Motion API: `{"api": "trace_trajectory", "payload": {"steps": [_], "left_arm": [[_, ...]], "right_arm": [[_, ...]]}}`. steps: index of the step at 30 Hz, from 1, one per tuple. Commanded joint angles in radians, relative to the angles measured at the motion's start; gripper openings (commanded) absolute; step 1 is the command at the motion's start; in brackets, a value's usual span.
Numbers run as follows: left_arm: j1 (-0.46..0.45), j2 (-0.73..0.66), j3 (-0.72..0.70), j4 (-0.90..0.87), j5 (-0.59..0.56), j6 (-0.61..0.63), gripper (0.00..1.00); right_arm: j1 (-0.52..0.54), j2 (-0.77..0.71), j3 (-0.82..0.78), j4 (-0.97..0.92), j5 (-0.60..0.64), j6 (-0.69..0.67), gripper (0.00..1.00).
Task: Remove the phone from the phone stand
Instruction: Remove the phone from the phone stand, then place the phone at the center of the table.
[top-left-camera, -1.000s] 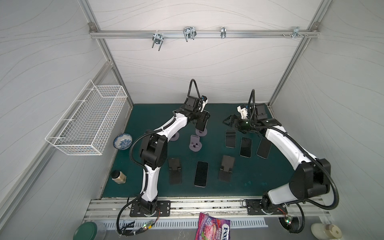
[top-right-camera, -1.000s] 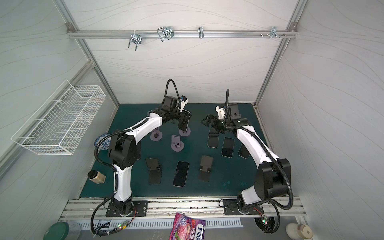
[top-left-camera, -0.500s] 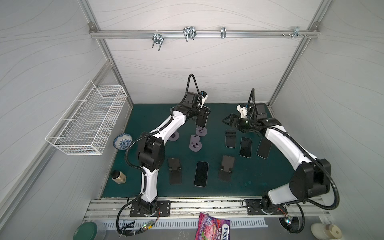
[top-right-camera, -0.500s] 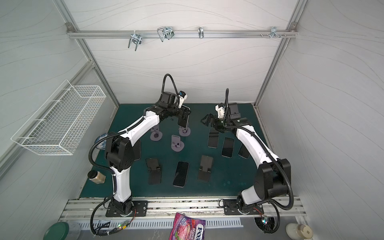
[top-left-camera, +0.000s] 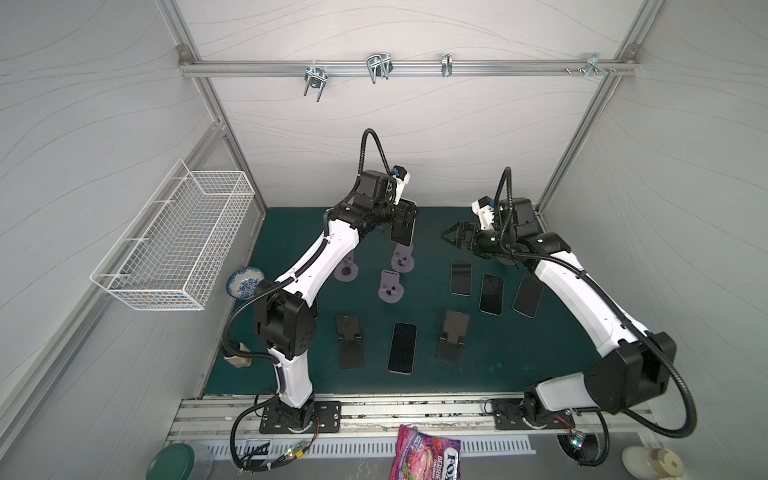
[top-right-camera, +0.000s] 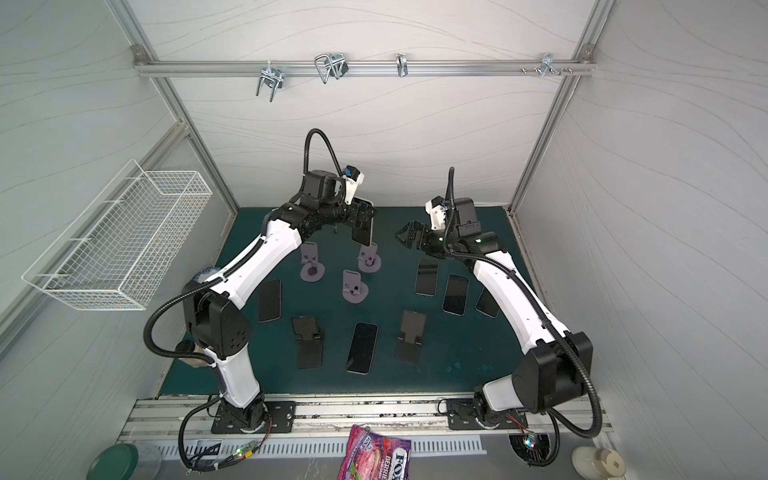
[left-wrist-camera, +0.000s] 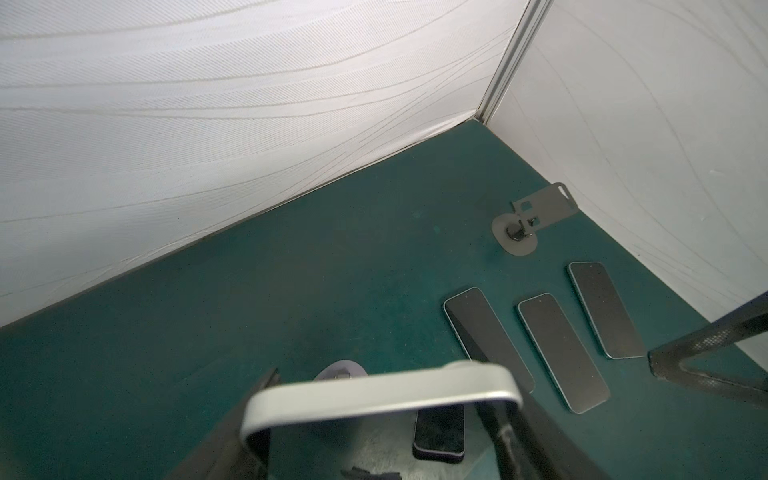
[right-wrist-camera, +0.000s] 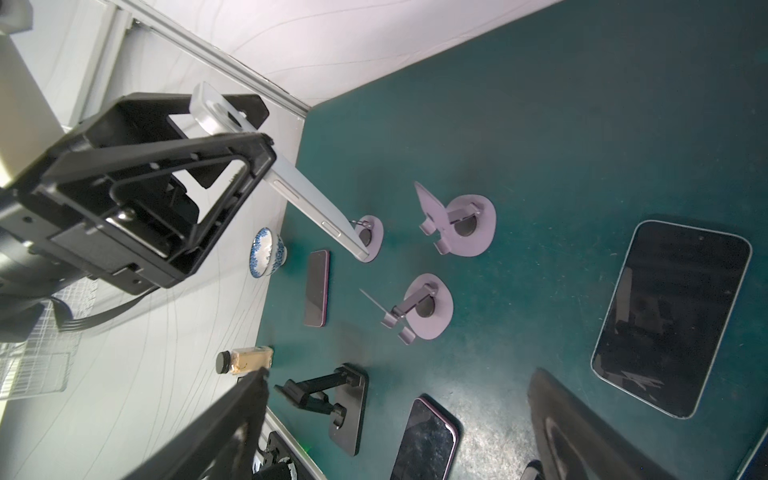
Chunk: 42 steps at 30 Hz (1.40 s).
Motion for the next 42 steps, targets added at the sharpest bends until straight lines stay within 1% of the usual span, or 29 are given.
{"api": "trace_trajectory", "payload": {"steps": [1, 11, 16, 19, 24, 29, 33, 38, 42], "left_arm": [[-0.011, -0.103, 0.020, 0.008, 0.021, -0.048, 0.59], [-0.054, -0.282, -0.088, -0.106, 0.037, -0.181, 0.59], [-0.105, -0.345, -0.127, -0.154, 0.031, -0.203, 0.59], [-0.121, -0.360, -0.149, -0.173, 0.026, -0.228, 0.59], [-0.137, -0.358, -0.177, -0.196, 0.036, -0.273, 0.58], [-0.148, -0.360, -0.229, -0.172, 0.070, -0.295, 0.57], [-0.148, -0.336, -0.247, -0.173, 0.087, -0.307, 0.57], [-0.151, -0.284, -0.247, -0.184, 0.098, -0.312, 0.57], [-0.154, -0.236, -0.226, -0.208, 0.105, -0.312, 0.56]], "right_arm": [[0.032, -0.057, 0.036, -0.063, 0.041, 0.013, 0.98], [0.124, -0.176, 0.032, -0.157, 0.119, 0.043, 0.97], [0.136, -0.233, 0.003, -0.199, 0.133, 0.051, 0.97], [0.136, -0.259, -0.009, -0.221, 0.137, 0.050, 0.97], [0.135, -0.300, -0.038, -0.242, 0.158, 0.039, 0.97], [0.135, -0.297, -0.037, -0.278, 0.155, 0.024, 0.97], [0.134, -0.303, -0.060, -0.282, 0.163, 0.008, 0.97], [0.095, -0.334, -0.137, -0.236, 0.137, 0.015, 0.97], [0.050, -0.342, -0.164, -0.233, 0.105, 0.010, 0.97]]}}
